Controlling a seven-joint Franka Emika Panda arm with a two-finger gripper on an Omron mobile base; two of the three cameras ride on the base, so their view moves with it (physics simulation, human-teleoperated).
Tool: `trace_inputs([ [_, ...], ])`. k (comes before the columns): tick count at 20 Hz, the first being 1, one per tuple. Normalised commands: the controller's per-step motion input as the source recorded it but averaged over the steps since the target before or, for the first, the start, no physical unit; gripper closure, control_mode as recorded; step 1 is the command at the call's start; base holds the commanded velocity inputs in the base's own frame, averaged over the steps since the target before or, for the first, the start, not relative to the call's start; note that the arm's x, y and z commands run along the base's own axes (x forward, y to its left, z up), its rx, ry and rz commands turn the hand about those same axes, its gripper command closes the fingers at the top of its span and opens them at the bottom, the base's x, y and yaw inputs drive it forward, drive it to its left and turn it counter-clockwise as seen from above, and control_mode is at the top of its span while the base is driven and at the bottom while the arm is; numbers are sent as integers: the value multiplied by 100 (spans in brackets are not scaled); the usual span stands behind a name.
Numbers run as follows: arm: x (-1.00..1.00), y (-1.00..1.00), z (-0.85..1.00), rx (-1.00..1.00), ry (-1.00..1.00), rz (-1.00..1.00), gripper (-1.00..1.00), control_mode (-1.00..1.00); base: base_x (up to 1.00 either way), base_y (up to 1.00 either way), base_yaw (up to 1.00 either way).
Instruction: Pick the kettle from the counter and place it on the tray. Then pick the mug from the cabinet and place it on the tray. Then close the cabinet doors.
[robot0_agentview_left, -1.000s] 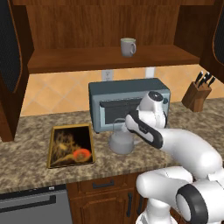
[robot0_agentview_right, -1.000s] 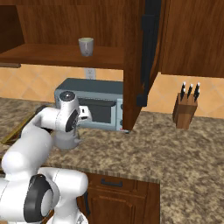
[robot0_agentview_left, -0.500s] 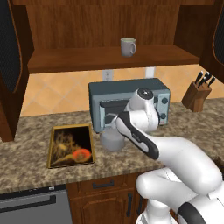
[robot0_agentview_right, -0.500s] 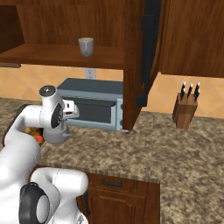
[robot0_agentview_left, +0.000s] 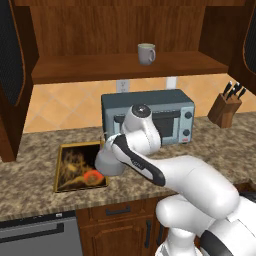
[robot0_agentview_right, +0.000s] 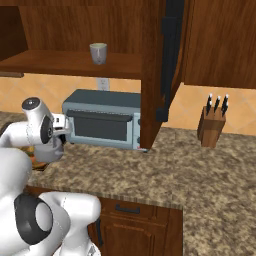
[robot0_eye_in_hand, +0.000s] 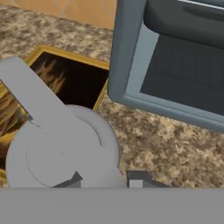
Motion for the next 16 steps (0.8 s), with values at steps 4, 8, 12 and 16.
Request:
trace_inputs([
  [4,11,65,0,0,0,-3,100,-100,0,0,0],
  [8,24,61,0,0,0,-4,100,-100,0,0,0],
  [12,30,43,0,0,0,-4,100,-100,0,0,0],
  [16,36,25,0,0,0,-1,100,-100,0,0,0],
])
